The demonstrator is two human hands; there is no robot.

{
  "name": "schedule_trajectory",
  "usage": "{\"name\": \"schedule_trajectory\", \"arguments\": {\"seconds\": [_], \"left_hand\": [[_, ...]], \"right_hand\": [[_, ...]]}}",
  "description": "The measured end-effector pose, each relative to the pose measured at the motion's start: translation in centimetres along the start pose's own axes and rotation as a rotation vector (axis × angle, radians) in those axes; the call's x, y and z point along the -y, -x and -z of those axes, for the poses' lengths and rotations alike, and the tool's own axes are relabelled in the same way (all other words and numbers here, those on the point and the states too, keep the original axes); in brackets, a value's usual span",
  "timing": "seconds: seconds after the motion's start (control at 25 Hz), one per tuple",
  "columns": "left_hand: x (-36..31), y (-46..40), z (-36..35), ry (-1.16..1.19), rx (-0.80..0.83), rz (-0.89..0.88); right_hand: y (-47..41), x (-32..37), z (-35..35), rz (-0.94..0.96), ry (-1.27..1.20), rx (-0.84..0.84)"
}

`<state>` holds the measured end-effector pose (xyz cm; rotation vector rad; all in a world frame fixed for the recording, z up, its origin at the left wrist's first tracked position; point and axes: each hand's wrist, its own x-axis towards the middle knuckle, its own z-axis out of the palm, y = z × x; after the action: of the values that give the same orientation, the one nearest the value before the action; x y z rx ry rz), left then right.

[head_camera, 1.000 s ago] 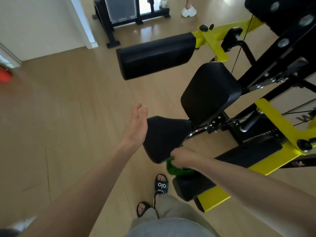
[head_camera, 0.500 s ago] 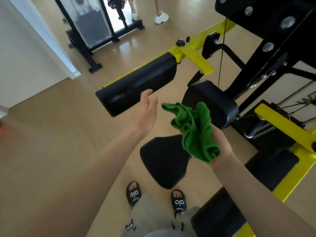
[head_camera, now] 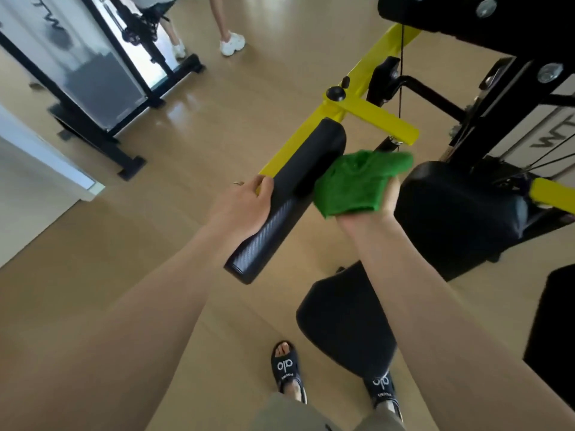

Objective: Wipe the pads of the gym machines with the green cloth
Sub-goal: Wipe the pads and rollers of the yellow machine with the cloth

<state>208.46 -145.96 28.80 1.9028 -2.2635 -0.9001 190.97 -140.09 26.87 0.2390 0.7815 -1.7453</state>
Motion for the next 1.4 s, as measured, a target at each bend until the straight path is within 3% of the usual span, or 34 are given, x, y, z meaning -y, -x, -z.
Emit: {"name": "schedule_trajectory", "arguments": {"seconds": [0.04, 0.16, 0.2, 0.24, 0.36, 0.48, 0.84, 1.0, 1.16, 1.4], "left_hand": [[0.1, -0.4, 0.0, 0.022, -0.015, -0.028], [0.2, -0.9, -0.4, 0.065, -0.020, -0.079], [0.4, -1.2, -0.6, 0.091, -0.021, -0.087], [0.6, -1.5, -0.8, 0.104, -0.020, -0.102], [1.1, -1.9, -1.0, 0.112, -0.027, -0.184], [1.1, -2.2, -0.9, 0.231, 0.016, -0.079], [1.0, -1.6, -0.9, 0.336, 0.046, 0.024], [0.7, -1.7, -0.6, 0.328, 0.062, 0.025], [1.4, -2.2, -0.2, 0.400, 0.087, 0.031], [0.9, -1.6, -0.2, 0.330, 0.103, 0.069]], "right_hand": [[-1.5, -0.5, -2.1, 0.078, 0.008, -0.077], [-3.9, -5.2, -5.5, 0.442, 1.191, -0.295], [-4.3, -7.1, -5.2, 0.552, 1.374, -0.363], [-3.7, -8.6, -4.8, 0.578, 1.415, -0.389], [-1.4, -10.9, -3.5, 0.588, 1.141, -0.305], [0.6, -12.6, -2.2, 0.449, 0.943, -0.269], [-9.7, -4.0, -6.5, 0.591, 1.317, -0.502], [-5.3, -7.5, -5.0, 0.638, 1.264, -0.386], [1.6, -13.2, -2.7, 0.528, 1.168, -0.227], [-8.9, -4.7, -5.4, 0.676, 1.601, -0.351]]}}
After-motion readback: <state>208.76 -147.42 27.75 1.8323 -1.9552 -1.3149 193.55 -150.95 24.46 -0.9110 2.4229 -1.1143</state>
